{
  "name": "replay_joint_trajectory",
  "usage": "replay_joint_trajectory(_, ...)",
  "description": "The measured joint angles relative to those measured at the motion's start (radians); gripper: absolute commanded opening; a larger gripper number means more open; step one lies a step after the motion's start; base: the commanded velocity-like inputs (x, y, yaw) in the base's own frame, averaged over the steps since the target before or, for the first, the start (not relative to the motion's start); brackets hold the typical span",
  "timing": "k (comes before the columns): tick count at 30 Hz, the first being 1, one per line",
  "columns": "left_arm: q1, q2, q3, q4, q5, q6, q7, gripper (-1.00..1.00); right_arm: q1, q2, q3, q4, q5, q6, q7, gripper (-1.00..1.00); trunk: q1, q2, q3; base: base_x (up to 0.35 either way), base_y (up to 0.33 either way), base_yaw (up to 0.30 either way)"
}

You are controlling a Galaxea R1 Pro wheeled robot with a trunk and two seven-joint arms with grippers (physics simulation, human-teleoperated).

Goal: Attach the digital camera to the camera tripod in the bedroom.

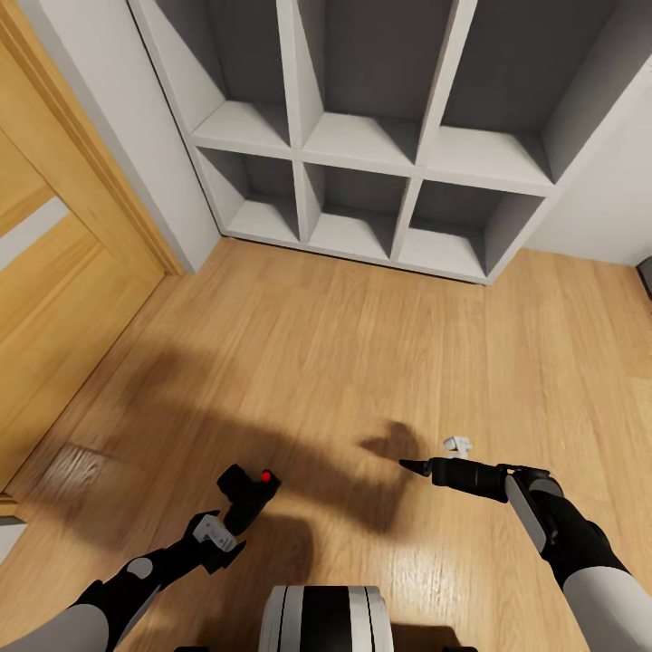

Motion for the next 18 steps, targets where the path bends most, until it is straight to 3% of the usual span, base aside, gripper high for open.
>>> replay_joint_trajectory(18,0.0,0.0,0.0,0.0,0.001,0.0,0.0,1.0,0.0,0.002,-0.001,0.0,-0.005,-0.004,0.005,1.0,0.0,0.0,0.0,0.0,0.0,0.0)
